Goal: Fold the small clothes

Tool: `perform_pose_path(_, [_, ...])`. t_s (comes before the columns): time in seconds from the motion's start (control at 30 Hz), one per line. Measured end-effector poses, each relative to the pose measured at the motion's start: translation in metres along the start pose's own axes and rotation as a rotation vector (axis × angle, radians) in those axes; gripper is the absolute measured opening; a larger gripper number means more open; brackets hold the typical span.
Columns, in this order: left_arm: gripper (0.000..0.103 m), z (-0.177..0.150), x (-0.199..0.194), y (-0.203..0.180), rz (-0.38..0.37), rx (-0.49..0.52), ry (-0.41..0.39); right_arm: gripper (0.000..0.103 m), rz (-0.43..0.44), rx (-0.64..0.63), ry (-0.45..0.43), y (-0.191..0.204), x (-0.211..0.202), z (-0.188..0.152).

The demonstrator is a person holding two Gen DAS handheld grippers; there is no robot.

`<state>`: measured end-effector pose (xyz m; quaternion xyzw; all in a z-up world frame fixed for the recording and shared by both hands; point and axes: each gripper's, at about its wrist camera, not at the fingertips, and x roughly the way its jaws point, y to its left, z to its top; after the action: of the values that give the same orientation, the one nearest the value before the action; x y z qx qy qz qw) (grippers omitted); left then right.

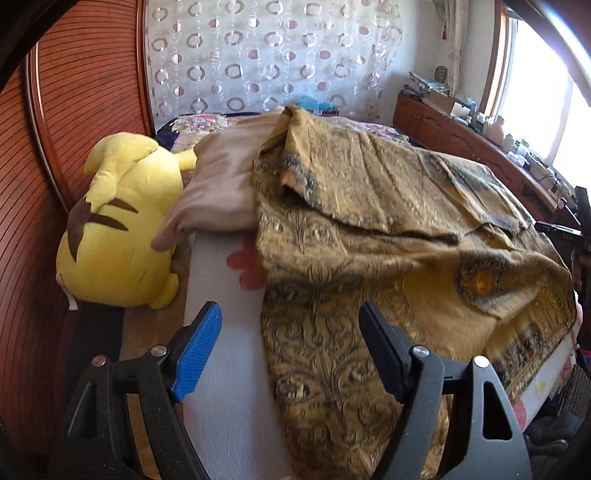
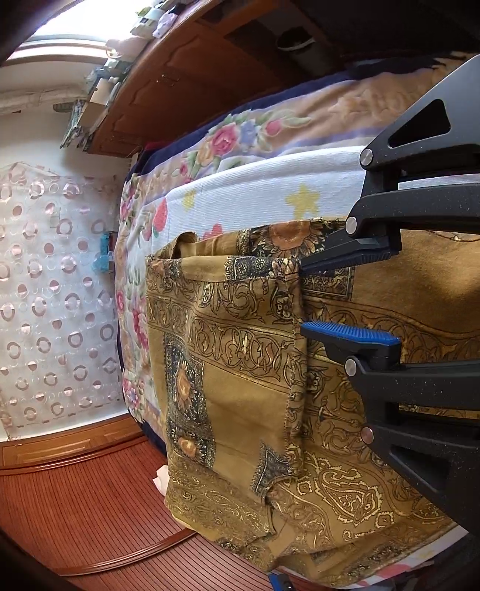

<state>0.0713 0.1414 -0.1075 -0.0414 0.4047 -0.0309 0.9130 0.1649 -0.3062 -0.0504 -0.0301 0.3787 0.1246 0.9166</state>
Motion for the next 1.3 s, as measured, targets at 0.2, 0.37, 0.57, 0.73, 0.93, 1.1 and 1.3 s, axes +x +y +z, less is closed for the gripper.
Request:
perform_pose_path(0.2, [0.078, -0.021, -0.013, -0.002, -0.013, -0.016, -0.007, 0.029, -0.042, -0.032, -0.027, 0.007, -0.014, -0.013])
perform_pose_path(0.37, [0.077, -0.039, -0.018, -0.002, -0.022, -0.050, 0.008, 0.034, -0.046, -0.031, -0.040, 0.009, -0.028, -0.036])
perform_pose_path(0.57, [0.063, -0.058, -0.025, -0.006, -0.059, -0.072, 0.025, 0.034, -0.071, -0.037, -0.028, 0.007, -0.031, -0.040])
perform_pose_path(0.73, [0.048, -0.068, -0.031, -0.010, -0.079, -0.062, 0.017, 0.035, -0.077, -0.017, -0.036, 0.000, -0.054, -0.062])
perform_pose_path(0.93, [0.006, -0.066, -0.036, -0.022, -0.094, -0.001, 0.027, 0.036, -0.097, 0.020, -0.021, -0.016, -0.069, -0.086])
perform_pose_path(1.1, [0.006, -0.060, -0.082, -0.026, -0.090, 0.020, -0.048, 0.036, -0.097, 0.029, -0.010, -0.021, -0.073, -0.086])
perform_pose_path(1.3, [0.006, -0.056, -0.093, -0.026, -0.073, 0.044, -0.020, 0.036, -0.088, 0.005, -0.024, -0.015, -0.081, -0.089])
